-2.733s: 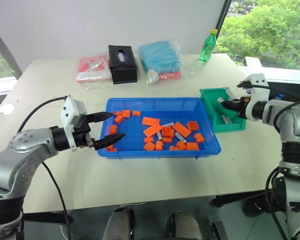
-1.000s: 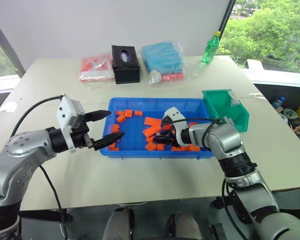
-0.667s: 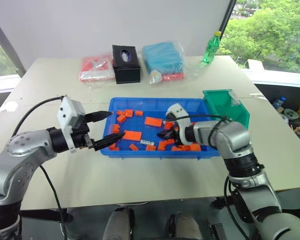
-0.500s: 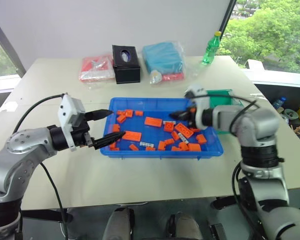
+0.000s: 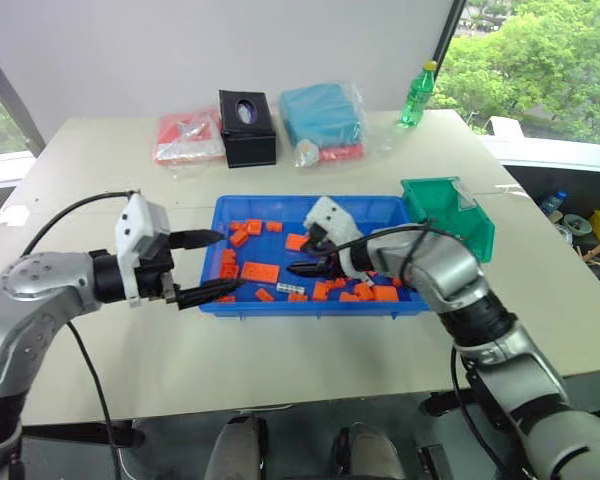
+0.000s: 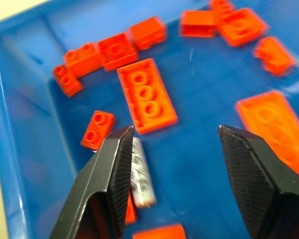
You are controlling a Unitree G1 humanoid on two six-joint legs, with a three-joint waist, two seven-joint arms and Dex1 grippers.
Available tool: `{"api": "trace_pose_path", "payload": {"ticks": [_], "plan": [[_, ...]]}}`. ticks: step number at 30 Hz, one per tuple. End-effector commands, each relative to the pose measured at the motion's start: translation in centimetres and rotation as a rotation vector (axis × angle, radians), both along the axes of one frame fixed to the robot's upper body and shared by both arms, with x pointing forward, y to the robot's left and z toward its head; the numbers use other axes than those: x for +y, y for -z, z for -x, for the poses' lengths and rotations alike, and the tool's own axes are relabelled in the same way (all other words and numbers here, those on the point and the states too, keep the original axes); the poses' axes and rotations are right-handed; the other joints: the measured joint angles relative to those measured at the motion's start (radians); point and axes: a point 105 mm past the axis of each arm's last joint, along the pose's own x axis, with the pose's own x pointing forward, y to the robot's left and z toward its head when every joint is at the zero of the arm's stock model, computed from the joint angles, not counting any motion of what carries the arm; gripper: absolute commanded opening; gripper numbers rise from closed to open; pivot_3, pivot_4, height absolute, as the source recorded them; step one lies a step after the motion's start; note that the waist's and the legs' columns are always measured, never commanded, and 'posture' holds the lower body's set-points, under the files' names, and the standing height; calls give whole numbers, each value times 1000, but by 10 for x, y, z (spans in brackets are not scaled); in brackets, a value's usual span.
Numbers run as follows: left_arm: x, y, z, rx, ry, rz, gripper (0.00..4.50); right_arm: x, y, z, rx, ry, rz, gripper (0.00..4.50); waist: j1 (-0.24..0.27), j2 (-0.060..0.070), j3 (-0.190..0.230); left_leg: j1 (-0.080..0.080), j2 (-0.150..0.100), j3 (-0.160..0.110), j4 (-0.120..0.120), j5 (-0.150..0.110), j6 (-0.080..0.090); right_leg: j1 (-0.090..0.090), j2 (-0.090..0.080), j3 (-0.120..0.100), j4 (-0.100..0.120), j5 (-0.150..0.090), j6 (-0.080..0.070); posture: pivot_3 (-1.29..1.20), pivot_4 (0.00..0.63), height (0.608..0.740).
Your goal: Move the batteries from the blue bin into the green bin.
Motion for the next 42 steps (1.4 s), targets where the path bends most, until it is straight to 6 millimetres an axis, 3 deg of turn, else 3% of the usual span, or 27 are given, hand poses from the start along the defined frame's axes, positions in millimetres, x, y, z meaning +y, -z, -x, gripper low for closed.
{"api": "trace_pose_path", "payload": {"ticks": [1,11,14,18,22,24,27,30,33,37,42], "plan": [[1,-10,10,-39,44,-38,4500,10,1,0,-45,-82,45,2889,1,0,0,0,0,0,0,0,0,0,0,0,0,0,0,0,150,630],[-2,-12,13,-61,69,-75,4500,15,29,0,-26,-154,145,2889,1,0,0,0,0,0,0,0,0,0,0,0,0,0,0,0,150,630],[-3,-12,14,-65,78,-79,4500,13,35,-2,-24,-155,161,2031,1,0,0,0,0,0,0,0,0,0,0,0,0,0,0,0,150,630],[-4,-13,14,-69,84,-77,4500,12,33,-6,-23,-137,143,68,1,0,0,0,0,0,0,0,-1,0,0,0,0,0,0,0,150,630],[-6,-13,14,-65,100,-76,4500,12,18,-7,-18,-108,81,63,1,0,0,1,0,0,0,0,-1,0,0,0,0,0,0,0,150,630],[-10,-12,14,-61,119,-66,4500,5,-13,-15,-30,-37,-36,63,3,0,0,0,0,0,0,0,-1,0,0,0,0,0,0,0,150,630],[-15,-12,14,-60,147,-57,4500,-25,-58,-33,-51,140,-195,63,6,0,0,0,0,0,1,1,-2,1,0,0,0,0,0,0,150,630],[-18,-11,10,-63,161,-53,4500,-79,-88,-48,-82,362,-289,63,10,0,0,0,-1,-1,1,1,-2,2,0,0,0,0,0,0,150,630],[-19,-11,5,-74,160,-46,4500,-131,-106,-59,-138,567,-330,63,8,0,0,0,-1,-1,1,1,-2,2,0,0,-1,0,0,0,150,630],[-20,-12,-4,-96,149,-33,4500,-186,-109,-63,-199,750,-306,63,-1,1,1,1,-1,1,0,1,-2,2,0,0,-1,0,0,0,150,630],[-24,-14,-10,-119,157,-21,4500,-219,-76,-59,-191,837,-169,63,-6,0,0,1,0,1,0,1,-1,2,-1,0,0,0,0,0,150,630]]}}
